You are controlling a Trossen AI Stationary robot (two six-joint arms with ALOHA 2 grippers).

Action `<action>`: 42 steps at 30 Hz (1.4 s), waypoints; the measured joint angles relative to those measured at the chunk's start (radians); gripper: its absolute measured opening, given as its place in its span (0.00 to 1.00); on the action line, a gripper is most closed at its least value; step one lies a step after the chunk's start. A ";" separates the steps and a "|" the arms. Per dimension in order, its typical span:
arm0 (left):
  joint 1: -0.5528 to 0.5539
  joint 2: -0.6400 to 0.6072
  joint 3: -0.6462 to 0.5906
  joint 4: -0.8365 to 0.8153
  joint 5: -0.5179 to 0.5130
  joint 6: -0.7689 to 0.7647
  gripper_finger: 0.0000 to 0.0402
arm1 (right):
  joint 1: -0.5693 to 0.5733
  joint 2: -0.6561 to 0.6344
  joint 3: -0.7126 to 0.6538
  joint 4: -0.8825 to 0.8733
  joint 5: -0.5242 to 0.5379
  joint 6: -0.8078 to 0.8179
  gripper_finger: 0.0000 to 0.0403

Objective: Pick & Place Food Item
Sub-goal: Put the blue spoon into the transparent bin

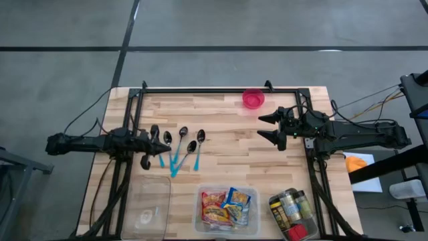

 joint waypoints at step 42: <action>0.130 0.612 0.859 -0.997 -0.170 -0.973 0.00 | -0.001 0.000 0.000 -0.005 0.000 0.000 0.95</action>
